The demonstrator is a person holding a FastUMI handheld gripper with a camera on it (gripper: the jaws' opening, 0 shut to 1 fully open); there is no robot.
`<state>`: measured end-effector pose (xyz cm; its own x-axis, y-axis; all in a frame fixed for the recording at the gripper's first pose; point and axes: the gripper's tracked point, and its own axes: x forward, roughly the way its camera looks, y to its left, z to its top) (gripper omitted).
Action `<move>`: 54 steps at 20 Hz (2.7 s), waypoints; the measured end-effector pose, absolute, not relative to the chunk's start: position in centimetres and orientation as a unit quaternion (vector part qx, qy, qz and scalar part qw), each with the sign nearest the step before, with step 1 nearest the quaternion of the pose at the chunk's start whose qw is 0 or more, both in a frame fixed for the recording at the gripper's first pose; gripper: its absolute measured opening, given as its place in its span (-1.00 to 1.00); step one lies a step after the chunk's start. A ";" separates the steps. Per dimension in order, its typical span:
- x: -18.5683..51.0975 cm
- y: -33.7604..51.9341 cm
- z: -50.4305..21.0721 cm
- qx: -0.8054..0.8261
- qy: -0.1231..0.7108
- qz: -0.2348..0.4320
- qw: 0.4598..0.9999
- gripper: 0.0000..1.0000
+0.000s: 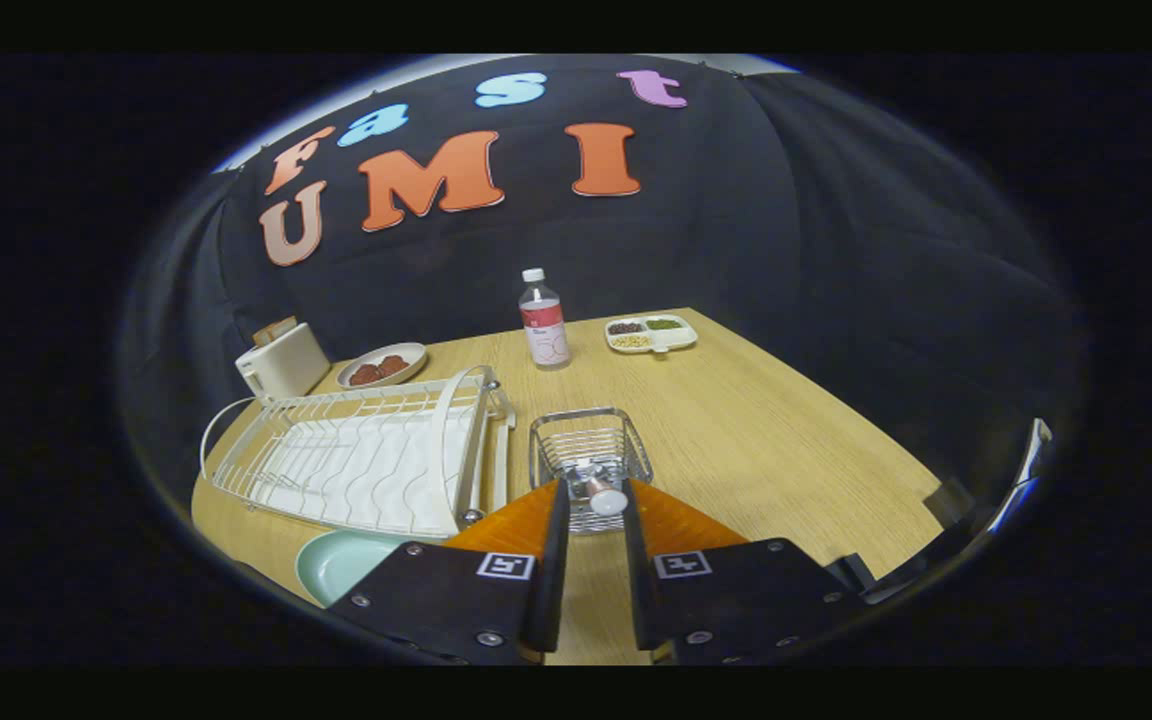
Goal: Take the plate from the dish rack, then take the spoon from the basket and place it into the plate.
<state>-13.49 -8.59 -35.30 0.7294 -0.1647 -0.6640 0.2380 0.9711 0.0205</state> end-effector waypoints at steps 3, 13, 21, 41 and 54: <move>-13.1 -8.1 -35.6 0.048 0.354 -0.104 0.928 -0.63; -11.8 -8.1 -32.6 0.069 0.352 -0.097 0.929 -0.79; -12.6 -8.5 -27.5 0.072 0.340 -0.078 0.934 -0.79; -16.3 -0.9 -22.0 0.095 0.312 0.097 0.940 -0.80; -19.1 5.9 -26.6 0.086 0.374 0.196 0.902 -0.79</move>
<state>-19.11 5.89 -26.62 0.6439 0.4188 -0.6404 -0.2896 0.9081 0.3026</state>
